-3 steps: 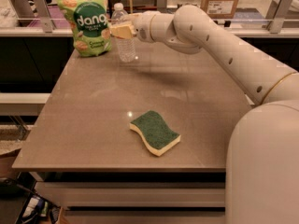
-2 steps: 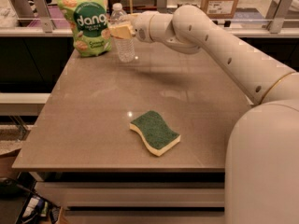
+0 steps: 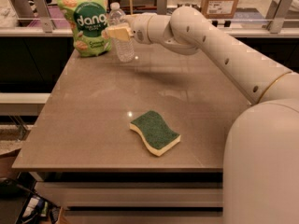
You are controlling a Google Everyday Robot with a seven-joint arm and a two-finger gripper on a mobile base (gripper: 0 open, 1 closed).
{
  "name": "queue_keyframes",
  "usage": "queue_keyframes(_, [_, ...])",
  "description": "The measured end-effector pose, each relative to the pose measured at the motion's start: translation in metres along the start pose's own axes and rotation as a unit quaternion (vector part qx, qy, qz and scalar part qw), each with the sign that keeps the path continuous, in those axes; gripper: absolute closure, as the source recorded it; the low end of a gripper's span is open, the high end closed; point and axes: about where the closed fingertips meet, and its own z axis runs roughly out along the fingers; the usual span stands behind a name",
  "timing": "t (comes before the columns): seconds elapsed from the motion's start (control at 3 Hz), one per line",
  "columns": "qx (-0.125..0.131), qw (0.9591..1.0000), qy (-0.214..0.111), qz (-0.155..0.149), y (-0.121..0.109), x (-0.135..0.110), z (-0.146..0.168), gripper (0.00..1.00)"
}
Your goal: Move water bottle near green rice chip bag
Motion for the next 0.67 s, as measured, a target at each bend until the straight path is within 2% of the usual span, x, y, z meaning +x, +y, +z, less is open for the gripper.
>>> queue_keyframes(0.33, [-0.002,1.0,0.0,0.0,0.0023,0.0001,0.0024,0.0])
queue_keyframes(0.67, [-0.002,1.0,0.0,0.0,0.0023,0.0001,0.0025,0.0])
